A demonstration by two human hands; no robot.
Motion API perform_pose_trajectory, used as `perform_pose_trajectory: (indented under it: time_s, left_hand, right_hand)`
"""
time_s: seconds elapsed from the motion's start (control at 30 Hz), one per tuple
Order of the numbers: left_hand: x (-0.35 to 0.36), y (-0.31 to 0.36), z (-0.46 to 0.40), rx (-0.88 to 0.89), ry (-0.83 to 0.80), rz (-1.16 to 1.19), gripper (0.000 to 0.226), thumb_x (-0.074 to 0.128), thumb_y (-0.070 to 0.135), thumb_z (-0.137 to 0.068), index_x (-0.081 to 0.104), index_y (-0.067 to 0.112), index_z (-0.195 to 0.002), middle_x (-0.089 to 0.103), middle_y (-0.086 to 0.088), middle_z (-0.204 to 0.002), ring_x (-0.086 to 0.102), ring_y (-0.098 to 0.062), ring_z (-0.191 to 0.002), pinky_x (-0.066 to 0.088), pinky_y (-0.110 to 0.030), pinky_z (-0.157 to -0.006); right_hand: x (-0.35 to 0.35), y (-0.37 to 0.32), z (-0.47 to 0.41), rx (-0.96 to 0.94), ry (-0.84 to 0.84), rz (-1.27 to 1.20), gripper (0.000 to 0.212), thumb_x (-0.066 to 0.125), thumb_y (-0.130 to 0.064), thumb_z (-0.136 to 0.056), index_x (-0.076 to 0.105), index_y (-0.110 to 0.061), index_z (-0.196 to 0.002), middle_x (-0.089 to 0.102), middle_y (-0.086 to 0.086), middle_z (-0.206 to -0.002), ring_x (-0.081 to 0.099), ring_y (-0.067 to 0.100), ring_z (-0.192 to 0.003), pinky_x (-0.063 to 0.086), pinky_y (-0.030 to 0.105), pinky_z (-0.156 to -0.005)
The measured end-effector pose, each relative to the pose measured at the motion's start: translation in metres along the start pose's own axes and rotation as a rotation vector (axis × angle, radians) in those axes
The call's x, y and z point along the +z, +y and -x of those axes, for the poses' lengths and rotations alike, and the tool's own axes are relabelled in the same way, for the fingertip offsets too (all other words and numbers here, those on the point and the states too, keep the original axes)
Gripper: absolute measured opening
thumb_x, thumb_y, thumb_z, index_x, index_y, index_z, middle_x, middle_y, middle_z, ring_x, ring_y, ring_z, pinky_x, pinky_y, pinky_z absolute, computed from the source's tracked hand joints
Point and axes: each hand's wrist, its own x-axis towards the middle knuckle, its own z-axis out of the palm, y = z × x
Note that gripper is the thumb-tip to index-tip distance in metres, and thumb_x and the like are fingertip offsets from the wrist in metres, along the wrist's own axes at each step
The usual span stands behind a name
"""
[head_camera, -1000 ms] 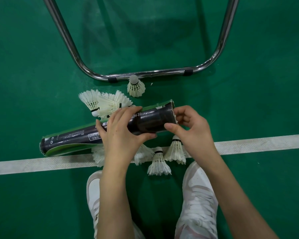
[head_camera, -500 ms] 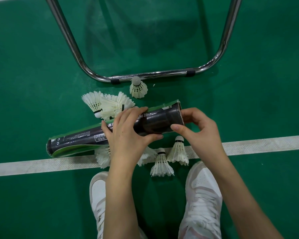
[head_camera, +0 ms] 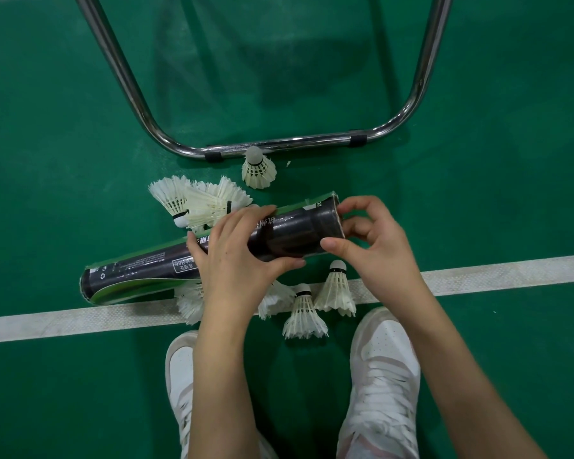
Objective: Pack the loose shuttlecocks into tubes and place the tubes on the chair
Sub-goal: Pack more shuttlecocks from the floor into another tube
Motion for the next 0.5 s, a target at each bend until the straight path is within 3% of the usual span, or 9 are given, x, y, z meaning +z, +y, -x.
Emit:
perform_pose_trajectory:
  time_s: [0.3, 0.4, 0.5]
  left_hand:
    - [-0.004, 0.003, -0.001, -0.005, -0.007, 0.014, 0.071, 0.081, 0.049, -0.053, 0.055, 0.038, -0.119, 0.048, 0.022, -0.12, 0.039, -0.009, -0.123, -0.002, -0.052, -0.111]
    - [-0.004, 0.003, -0.001, -0.001, -0.005, 0.023, 0.072, 0.08, 0.049, -0.052, 0.055, 0.037, -0.118, 0.044, 0.026, -0.115, 0.039, -0.009, -0.123, -0.001, -0.051, -0.111]
    - [-0.005, 0.004, -0.002, -0.004, 0.001, 0.027, 0.072, 0.081, 0.049, -0.051, 0.056, 0.037, -0.118, 0.046, 0.024, -0.115, 0.04, -0.01, -0.122, 0.0, -0.052, -0.111]
  right_hand:
    - [-0.004, -0.005, -0.005, 0.001, -0.155, -0.055, 0.037, 0.063, -0.002, -0.085, 0.041, -0.03, -0.095, 0.074, -0.004, -0.082, 0.067, 0.022, -0.086, 0.048, 0.036, -0.09]
    - [-0.005, -0.006, -0.009, 0.017, -0.208, -0.063, 0.038, 0.06, 0.0, -0.087, 0.038, -0.03, -0.095, 0.074, -0.003, -0.082, 0.068, 0.015, -0.084, 0.048, 0.034, -0.09]
    - [-0.007, -0.007, -0.011, 0.027, -0.26, -0.058, 0.037, 0.056, 0.001, -0.089, 0.035, -0.028, -0.095, 0.074, 0.0, -0.082, 0.068, 0.022, -0.087, 0.047, 0.041, -0.095]
